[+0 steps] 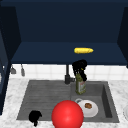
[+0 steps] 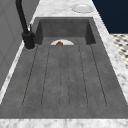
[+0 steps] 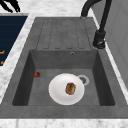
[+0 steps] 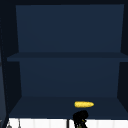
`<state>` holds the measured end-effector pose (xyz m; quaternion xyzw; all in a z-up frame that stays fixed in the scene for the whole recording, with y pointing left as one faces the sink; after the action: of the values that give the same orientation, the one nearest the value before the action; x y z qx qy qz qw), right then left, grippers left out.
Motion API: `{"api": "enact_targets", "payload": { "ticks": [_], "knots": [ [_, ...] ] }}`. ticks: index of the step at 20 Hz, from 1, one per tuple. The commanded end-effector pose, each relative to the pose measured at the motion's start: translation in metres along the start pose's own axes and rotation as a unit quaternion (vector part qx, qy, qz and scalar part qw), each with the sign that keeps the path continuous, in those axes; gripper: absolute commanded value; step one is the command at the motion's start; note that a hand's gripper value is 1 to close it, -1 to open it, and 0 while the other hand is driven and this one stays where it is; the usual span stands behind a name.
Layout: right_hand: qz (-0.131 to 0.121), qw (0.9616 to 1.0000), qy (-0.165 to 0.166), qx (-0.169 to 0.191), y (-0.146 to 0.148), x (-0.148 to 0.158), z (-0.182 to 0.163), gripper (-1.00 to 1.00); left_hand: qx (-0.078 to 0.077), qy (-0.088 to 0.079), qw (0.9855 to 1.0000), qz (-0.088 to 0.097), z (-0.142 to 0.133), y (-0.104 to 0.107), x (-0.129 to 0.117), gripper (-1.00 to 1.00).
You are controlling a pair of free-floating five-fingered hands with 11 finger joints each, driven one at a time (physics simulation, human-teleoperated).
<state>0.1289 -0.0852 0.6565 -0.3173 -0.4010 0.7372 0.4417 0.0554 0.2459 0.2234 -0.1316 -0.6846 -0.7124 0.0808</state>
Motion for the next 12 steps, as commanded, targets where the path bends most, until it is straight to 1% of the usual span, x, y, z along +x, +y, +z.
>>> {"api": "enact_targets", "payload": {
  "ticks": [1, 4, 7, 10, 12],
  "knots": [
    [-0.012, 0.9997, 0.018, 0.007, 0.022, -0.019, 0.009, 1.00, 0.000, 0.000, 1.0000, 0.000, 0.000, 0.000, 0.000, 0.00],
    [-0.014, 0.9995, 0.030, 0.005, 0.041, -0.032, 0.010, 1.00, 0.000, 0.000, 1.0000, 0.000, 0.000, 0.000, 0.000, 0.00],
    [-0.014, 0.9991, 0.040, 0.006, 0.067, -0.044, 0.006, 1.00, 0.000, 0.000, 1.0000, 0.000, 0.000, 0.000, 0.000, 0.00],
    [-0.015, 0.9990, 0.043, -0.002, 0.087, -0.057, -0.003, 1.00, 0.000, 0.000, 1.0000, 0.000, 0.000, 0.000, 0.000, 0.00],
    [-0.011, 0.9990, 0.042, 0.003, 0.097, -0.066, -0.012, 1.00, 0.000, 0.000, 1.0000, 0.000, 0.000, 0.000, 0.000, 0.00]
  ]
}}
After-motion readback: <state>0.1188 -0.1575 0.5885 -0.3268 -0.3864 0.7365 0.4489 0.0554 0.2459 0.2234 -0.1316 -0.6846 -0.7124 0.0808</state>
